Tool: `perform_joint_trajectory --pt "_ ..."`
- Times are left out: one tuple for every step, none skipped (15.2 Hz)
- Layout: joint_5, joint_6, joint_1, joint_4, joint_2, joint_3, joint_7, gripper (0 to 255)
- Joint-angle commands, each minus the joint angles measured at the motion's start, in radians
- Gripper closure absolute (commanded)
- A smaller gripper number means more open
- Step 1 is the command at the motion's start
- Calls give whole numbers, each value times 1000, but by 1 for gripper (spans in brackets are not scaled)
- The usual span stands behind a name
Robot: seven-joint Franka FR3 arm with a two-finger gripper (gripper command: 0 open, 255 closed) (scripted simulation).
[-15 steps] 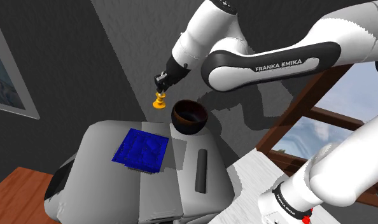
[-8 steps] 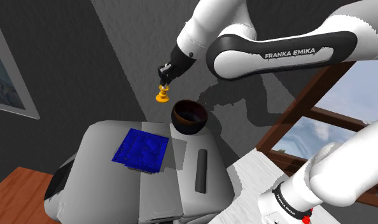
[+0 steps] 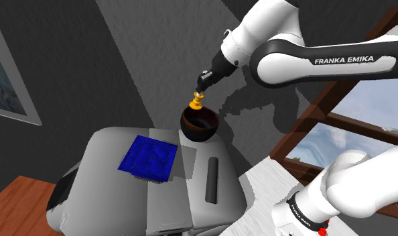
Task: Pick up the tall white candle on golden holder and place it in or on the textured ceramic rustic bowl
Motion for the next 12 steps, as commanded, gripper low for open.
perform_joint_trajectory --pt "26 0 3 -51 -53 -45 -61 255" --pt "36 -3 5 -77 -83 -66 -87 255" --pt "47 -9 8 -112 -124 -95 -122 255" --pt "46 5 9 -123 -120 -94 -121 255" --pt "46 19 9 -133 -116 -93 -120 255" --pt "45 34 8 -144 -112 -92 -119 255" --pt "45 49 8 -154 -107 -90 -118 255" --pt "44 63 8 -164 -103 -89 -117 255" --pt "44 78 7 -174 -98 -87 -115 255" --pt "43 93 7 -183 -92 -85 -114 255" --pt "43 108 6 -193 -87 -84 -113 255" --pt "42 123 6 -202 -81 -82 -111 255"
